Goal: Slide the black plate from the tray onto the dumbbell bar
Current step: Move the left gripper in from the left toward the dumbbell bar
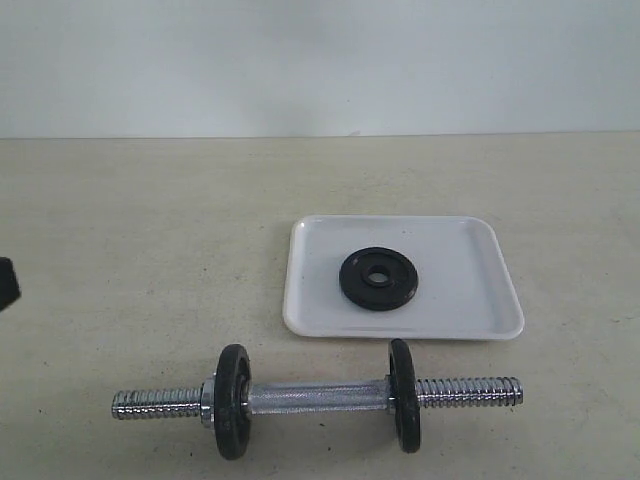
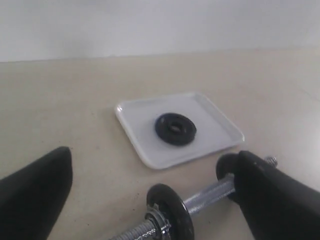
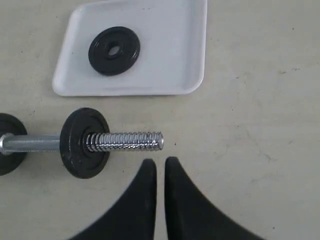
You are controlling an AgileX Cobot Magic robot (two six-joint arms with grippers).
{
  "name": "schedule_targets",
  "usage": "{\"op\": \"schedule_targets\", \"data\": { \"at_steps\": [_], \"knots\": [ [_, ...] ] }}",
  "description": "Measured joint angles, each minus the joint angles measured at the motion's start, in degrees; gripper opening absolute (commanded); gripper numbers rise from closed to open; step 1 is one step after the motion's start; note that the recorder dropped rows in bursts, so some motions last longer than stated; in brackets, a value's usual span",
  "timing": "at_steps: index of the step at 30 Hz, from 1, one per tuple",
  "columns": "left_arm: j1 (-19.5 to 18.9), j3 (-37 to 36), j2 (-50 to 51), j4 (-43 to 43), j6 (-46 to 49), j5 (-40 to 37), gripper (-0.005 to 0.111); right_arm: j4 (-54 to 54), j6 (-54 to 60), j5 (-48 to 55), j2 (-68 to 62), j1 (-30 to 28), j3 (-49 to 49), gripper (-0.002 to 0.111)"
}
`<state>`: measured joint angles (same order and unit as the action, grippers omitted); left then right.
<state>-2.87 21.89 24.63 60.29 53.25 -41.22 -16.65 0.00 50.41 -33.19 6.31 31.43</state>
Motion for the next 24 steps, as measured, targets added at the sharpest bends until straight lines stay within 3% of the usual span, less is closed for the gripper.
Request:
{"op": "schedule_targets", "data": {
  "at_steps": [5,11,18,24],
  "knots": [
    [0.0,2.9,11.1,2.6,11.5,-7.4,0.08,-0.8,1.4,-0.8,-0.1,0.0,-0.6,0.001],
    [0.0,5.3,21.0,4.1,17.3,-14.5,0.08,-0.9,1.4,-1.2,-0.1,0.0,-0.6,0.001],
    [0.0,5.4,28.5,6.3,20.1,-16.2,0.08,-1.0,1.4,-1.3,-0.1,0.0,-0.6,0.001],
    [0.0,5.4,34.5,7.9,27.9,-16.1,0.076,-1.0,2.8,-1.9,-0.1,0.0,-0.6,0.001]
  ]
}}
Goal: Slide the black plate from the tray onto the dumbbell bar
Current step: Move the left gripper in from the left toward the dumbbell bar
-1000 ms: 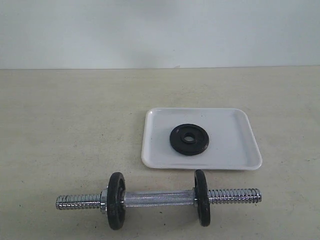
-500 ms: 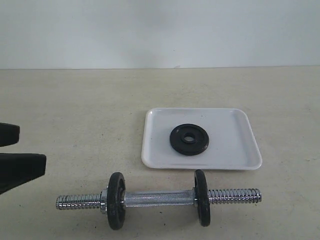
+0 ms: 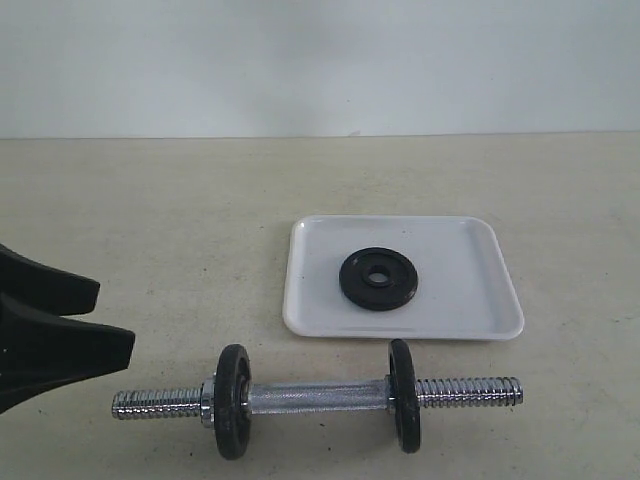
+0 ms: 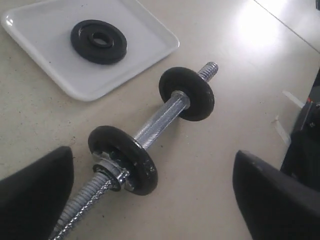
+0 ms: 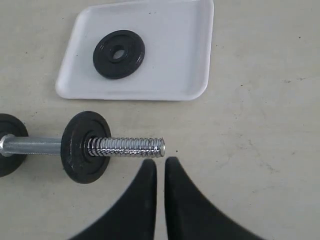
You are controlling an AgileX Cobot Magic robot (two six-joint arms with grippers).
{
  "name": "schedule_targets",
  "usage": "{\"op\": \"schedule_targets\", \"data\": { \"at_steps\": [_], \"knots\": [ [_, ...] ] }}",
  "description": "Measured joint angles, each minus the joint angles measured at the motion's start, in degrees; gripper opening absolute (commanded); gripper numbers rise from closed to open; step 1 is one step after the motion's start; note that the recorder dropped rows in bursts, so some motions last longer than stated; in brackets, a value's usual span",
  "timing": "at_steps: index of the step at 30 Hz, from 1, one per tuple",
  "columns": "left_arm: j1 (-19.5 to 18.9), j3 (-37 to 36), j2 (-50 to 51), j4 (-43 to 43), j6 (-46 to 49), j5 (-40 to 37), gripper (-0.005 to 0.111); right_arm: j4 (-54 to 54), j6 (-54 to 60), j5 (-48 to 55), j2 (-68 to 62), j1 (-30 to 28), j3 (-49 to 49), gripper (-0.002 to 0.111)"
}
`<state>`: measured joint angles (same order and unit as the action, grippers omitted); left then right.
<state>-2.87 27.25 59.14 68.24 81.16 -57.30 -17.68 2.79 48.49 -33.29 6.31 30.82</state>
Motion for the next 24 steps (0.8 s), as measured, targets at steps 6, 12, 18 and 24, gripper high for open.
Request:
{"op": "schedule_targets", "data": {
  "at_steps": [6,12,18,24],
  "knots": [
    [0.0,0.0,4.9,0.5,3.9,6.9,0.062,0.0,1.3,0.0,0.0,0.0,0.0,0.001],
    [0.0,0.5,6.6,2.3,4.4,16.3,0.049,-0.1,3.0,-0.1,0.0,0.0,0.0,0.001],
    [0.0,0.7,6.6,7.8,4.5,25.9,0.033,-0.4,4.3,-1.7,0.0,0.0,-0.6,0.001],
    [0.0,0.7,6.6,9.4,12.9,29.7,0.023,-3.0,4.9,-4.8,0.0,0.0,-5.0,0.001]
  ]
}}
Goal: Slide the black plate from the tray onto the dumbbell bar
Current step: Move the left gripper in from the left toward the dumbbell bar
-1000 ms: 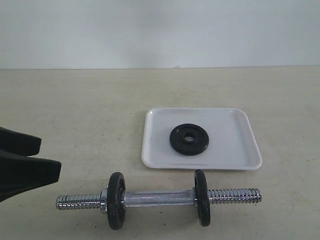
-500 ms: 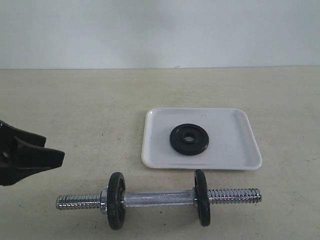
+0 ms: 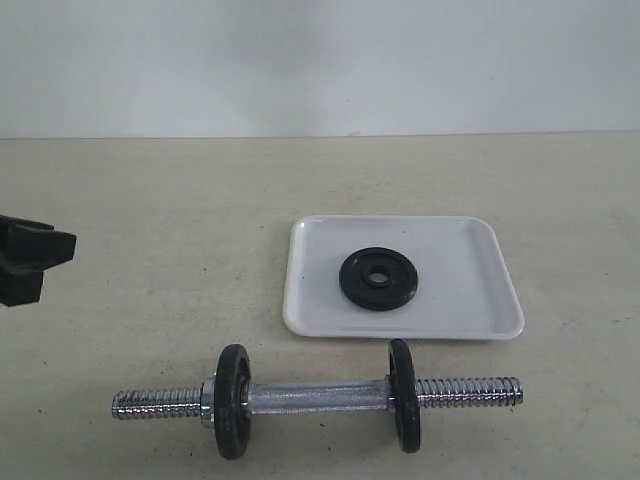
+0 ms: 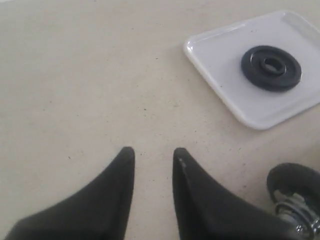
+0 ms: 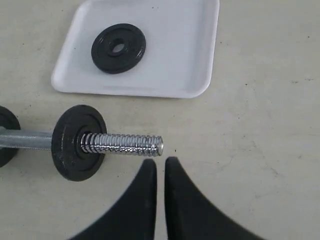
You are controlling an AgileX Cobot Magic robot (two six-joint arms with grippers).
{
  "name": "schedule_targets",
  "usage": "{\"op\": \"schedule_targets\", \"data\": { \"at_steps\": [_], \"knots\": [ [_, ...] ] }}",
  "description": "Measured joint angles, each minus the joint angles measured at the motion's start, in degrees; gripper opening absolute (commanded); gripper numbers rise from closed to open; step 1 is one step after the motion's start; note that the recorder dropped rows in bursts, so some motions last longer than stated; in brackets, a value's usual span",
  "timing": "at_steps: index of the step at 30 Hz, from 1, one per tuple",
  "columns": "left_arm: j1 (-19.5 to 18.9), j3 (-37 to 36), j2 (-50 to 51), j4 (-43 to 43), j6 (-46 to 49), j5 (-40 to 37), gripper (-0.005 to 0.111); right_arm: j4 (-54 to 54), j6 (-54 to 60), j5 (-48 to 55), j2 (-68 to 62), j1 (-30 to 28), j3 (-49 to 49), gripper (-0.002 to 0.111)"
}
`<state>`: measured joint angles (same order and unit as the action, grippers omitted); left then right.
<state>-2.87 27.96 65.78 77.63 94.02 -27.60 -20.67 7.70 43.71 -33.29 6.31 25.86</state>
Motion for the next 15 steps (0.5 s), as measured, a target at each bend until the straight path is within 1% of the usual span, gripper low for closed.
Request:
{"op": "schedule_targets", "data": {
  "at_steps": [1,2,4,5,6,8,10,12,15],
  "knots": [
    [0.0,0.0,0.0,-0.3,3.4,-0.4,0.022,-0.6,0.6,-0.3,0.0,0.0,-0.2,0.001],
    [0.0,0.0,0.0,-1.1,10.0,-1.9,0.022,-2.2,2.3,-1.2,0.0,0.0,-0.3,0.001],
    [0.0,0.0,0.0,-2.5,17.3,-4.2,0.022,-4.7,5.3,-1.7,0.0,0.0,-0.3,0.001],
    [0.0,0.0,0.0,-3.2,19.5,-5.1,0.022,-5.3,6.0,-1.7,0.0,0.0,-0.3,0.001],
    [0.0,0.0,0.0,-5.1,23.1,-7.0,0.022,-5.6,6.8,-1.9,0.0,0.0,-0.3,0.001],
    [0.0,0.0,0.0,-8.2,26.5,-10.7,0.022,-5.9,7.3,-2.4,0.0,0.0,-0.3,0.001],
    [0.2,0.0,0.0,-11.1,27.5,-13.5,0.022,-6.0,7.3,-2.6,0.0,0.0,-0.3,0.001],
    [2.5,0.0,0.0,-12.5,27.9,-14.0,0.022,-6.1,7.3,-2.8,0.0,0.0,-0.3,0.001],
    [9.0,0.0,0.0,-15.3,27.5,-12.7,0.022,-6.2,7.3,-3.0,0.0,0.0,-0.3,0.001]
  ]
}}
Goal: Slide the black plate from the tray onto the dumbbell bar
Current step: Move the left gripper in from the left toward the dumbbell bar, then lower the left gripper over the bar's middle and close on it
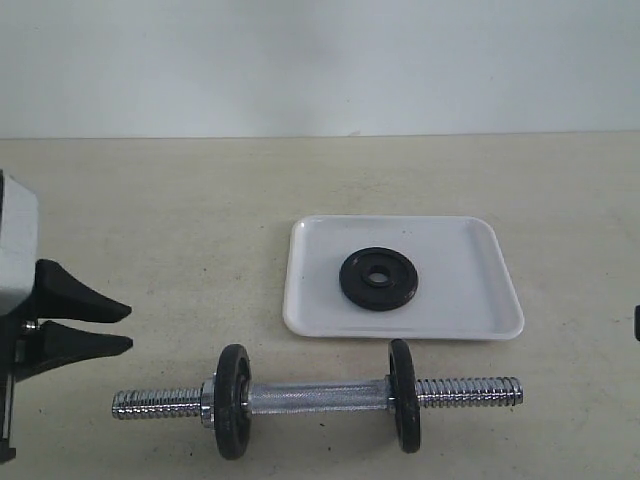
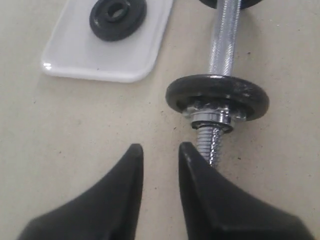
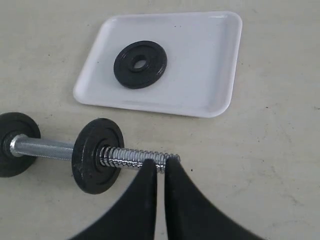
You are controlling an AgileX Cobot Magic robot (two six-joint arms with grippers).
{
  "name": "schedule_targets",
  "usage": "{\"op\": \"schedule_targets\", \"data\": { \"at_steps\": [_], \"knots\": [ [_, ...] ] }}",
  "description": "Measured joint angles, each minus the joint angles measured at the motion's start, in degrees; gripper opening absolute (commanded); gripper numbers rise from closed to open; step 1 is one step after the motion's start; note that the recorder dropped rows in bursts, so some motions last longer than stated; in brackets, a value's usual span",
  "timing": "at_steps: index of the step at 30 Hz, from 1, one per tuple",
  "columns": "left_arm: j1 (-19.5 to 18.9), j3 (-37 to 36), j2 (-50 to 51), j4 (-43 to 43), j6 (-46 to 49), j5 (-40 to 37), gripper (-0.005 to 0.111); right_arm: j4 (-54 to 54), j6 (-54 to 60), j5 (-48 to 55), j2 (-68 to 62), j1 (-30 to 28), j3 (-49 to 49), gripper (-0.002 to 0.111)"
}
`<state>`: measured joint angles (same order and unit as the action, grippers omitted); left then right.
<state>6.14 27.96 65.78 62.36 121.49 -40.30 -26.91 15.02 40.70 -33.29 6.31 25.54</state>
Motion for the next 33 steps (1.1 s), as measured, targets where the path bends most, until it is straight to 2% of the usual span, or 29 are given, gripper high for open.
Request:
{"op": "schedule_targets", "data": {
  "at_steps": [4,14,20,25,33],
  "knots": [
    [8.0,0.0,0.0,-0.6,-0.7,4.6,0.022,0.0,0.0,0.0,0.0,0.0,0.0,0.001],
    [20.3,0.0,1.3,-1.7,-1.6,14.3,0.022,-0.3,0.1,-0.1,0.0,0.0,0.0,0.001],
    [27.8,0.6,5.6,-3.5,-2.6,23.3,0.022,-0.4,0.4,-0.2,0.0,0.0,0.0,0.001],
    [31.7,4.4,10.8,-1.5,-5.7,28.7,0.022,-0.6,0.5,-0.2,0.0,0.0,0.0,0.001],
    [35.3,12.5,20.7,9.7,-10.4,29.5,0.023,-0.6,0.6,-0.2,0.0,0.0,0.0,0.001]
  ]
}}
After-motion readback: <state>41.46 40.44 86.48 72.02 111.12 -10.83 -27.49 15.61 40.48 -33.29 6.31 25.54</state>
